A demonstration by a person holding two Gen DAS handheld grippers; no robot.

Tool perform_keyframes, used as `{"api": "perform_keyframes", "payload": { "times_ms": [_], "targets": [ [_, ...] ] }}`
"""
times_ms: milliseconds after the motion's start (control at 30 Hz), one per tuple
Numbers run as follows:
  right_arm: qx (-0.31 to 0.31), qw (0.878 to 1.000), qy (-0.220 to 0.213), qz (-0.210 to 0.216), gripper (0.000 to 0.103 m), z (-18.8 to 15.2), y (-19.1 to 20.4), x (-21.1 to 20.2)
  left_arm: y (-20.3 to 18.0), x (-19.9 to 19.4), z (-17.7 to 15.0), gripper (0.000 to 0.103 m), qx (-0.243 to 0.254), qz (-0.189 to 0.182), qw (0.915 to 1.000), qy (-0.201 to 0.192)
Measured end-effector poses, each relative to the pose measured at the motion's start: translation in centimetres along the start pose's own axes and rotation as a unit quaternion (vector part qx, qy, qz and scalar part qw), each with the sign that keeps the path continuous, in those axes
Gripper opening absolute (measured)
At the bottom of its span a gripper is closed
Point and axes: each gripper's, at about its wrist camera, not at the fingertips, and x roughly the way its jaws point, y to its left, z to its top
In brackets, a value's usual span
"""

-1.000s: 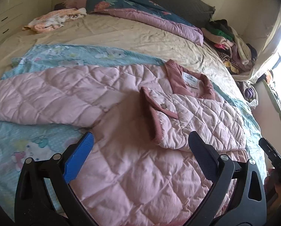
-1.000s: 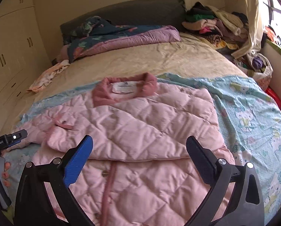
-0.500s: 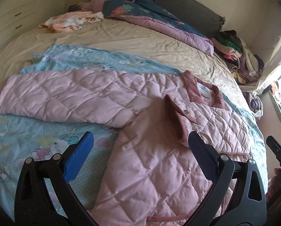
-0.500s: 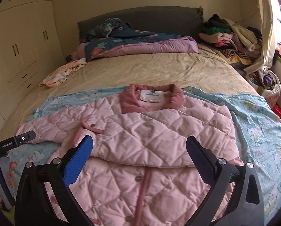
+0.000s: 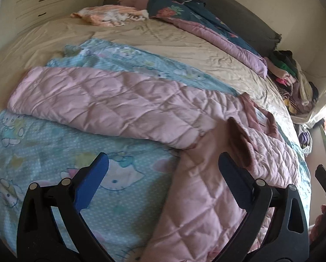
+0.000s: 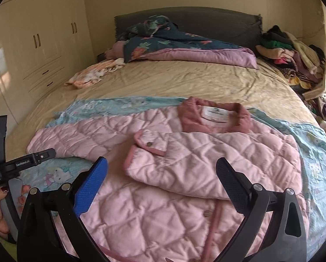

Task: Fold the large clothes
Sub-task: 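Move the left tool to the other sleeve cuff of the jacket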

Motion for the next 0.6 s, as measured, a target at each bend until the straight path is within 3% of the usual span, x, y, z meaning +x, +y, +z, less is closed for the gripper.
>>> {"api": "perform_keyframes", "payload": {
  "times_ms": [600],
  "targets": [
    [-0.062,0.996,0.031,0.059,0.099,0.4,10.0,5.0,8.6,1.4,1.0,0.094,-0.063,0.043,0.9971,-0.004]
  ]
}}
